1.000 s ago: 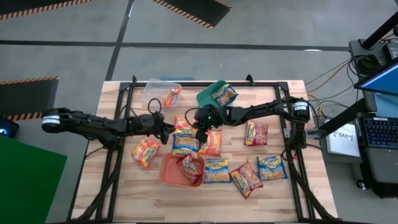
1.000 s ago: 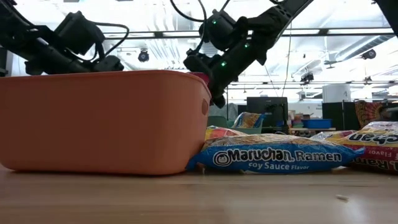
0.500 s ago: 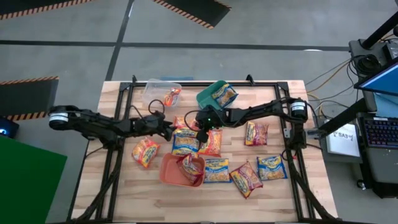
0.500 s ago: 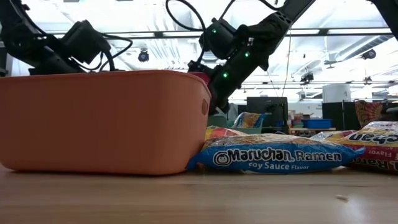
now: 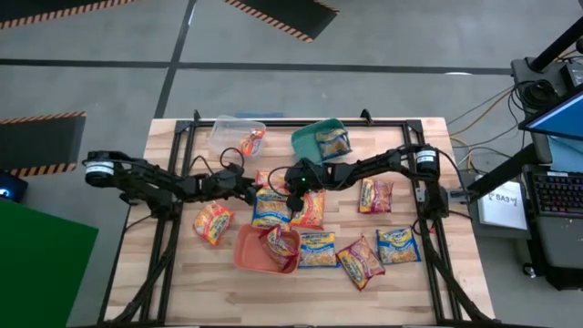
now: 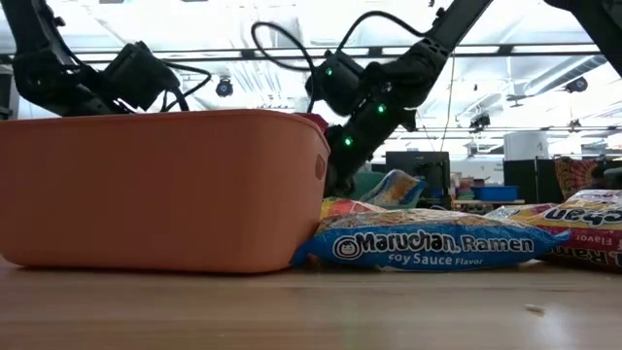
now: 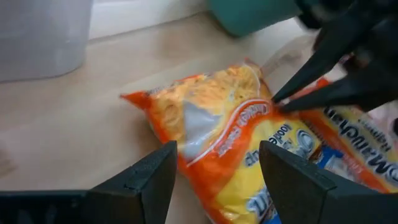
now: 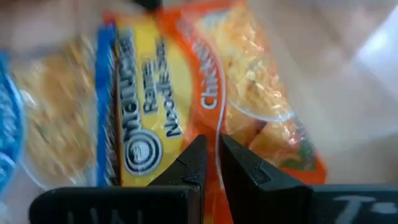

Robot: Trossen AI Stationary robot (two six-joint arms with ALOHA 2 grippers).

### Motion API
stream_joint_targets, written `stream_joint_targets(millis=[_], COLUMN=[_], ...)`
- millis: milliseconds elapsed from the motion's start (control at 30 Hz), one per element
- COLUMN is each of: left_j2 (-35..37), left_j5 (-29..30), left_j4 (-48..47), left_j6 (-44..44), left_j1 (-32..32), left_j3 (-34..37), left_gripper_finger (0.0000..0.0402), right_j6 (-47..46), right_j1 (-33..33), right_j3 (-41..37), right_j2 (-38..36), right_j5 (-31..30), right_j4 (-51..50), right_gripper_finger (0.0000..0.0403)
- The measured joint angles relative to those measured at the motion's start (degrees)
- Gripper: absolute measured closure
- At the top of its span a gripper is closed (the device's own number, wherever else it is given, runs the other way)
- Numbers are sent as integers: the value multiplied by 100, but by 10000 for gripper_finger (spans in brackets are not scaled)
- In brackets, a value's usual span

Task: Sort Maruchan noodles
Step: Put the orange noodle pack into the transparent bin

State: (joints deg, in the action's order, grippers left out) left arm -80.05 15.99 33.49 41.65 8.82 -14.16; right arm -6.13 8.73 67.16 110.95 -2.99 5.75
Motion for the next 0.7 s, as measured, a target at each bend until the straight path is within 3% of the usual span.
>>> stream_joint_targets(millis=[700], left_j2=[-1047], left_j5=[7], left_j4=[807], left_j6=[570], left_j1=[97], left_j3=[-15], left_gripper_finger=[191], right_j6=[61], right_j1=[2], right_j3=[-2], right_j2=[200], right_j5=[-12], right_j4=[34], right_gripper_finger=[370])
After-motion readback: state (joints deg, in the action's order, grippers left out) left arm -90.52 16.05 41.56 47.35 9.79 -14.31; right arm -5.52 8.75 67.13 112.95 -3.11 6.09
